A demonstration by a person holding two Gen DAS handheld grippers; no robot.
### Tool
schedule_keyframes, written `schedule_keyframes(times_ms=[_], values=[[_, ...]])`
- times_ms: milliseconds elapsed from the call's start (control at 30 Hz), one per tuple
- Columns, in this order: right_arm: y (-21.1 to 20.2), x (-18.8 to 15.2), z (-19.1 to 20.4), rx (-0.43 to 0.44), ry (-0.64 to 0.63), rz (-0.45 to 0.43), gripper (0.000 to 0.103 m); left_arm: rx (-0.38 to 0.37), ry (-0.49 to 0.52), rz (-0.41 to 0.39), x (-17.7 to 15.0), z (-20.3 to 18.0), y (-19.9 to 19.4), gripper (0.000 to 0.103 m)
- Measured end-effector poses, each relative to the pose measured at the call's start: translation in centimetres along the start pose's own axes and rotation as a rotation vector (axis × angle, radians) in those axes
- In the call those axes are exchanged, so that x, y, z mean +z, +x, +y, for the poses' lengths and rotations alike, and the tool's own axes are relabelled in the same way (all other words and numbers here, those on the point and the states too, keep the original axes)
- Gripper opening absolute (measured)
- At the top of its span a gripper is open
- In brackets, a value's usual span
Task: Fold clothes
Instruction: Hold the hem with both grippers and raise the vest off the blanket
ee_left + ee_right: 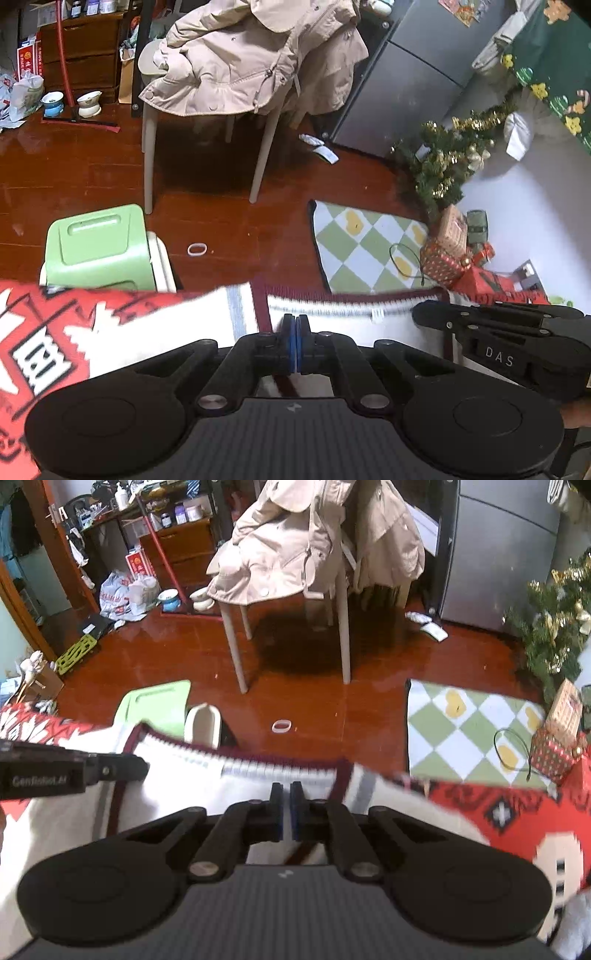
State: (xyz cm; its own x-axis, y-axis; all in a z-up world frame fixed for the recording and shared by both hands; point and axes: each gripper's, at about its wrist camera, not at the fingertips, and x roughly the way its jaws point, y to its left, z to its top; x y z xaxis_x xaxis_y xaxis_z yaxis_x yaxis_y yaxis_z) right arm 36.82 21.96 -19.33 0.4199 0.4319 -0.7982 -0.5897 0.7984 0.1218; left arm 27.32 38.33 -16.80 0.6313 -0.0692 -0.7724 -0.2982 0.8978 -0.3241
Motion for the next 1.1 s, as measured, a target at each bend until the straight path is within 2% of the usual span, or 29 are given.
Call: schedule_keyframes(times_ms=[167,333,467,633,800,967,1100], values=[[-0.5,1.0,-0.3,0.004,0.029,-0.010,0.002,-0.007,-0.014,-0.013,0.4,-0.4,-1.0,0.003],[-2.4,-0.6,0.6,0.060,0.020,0.012,0.002,-0.049,0.006,0.018,-1.2,-1.3,-2.3,0.004],[-1.9,-0.8,1.4,0.090,0.004,0.014,0.002,-0.036,0.040,0.039,-2.2,-1.6,-1.2,0.004],[-0.6,0.1,2.1,0.100,-0.005,-0.004,0.000,-0.080,-0.048,-0.001,-0.9,0.0,0.2,0.002],[0.3,0.8,2.6,0.108,-0.016,-0.022,0.002,-0.056,-0.051,-0.036,0.5,-0.5,-0.5,0.003],[-2.1,-0.8,0.8,0.088,0.039,-0.006,0.002,-0.042,-0.064,-0.008,-0.8,0.0,-1.6,0.003],[-1.6,-1.3,0.3,0.075,0.036,0.003,0.002,-0.024,-0.045,0.005,-1.5,0.3,-1.2,0.003]])
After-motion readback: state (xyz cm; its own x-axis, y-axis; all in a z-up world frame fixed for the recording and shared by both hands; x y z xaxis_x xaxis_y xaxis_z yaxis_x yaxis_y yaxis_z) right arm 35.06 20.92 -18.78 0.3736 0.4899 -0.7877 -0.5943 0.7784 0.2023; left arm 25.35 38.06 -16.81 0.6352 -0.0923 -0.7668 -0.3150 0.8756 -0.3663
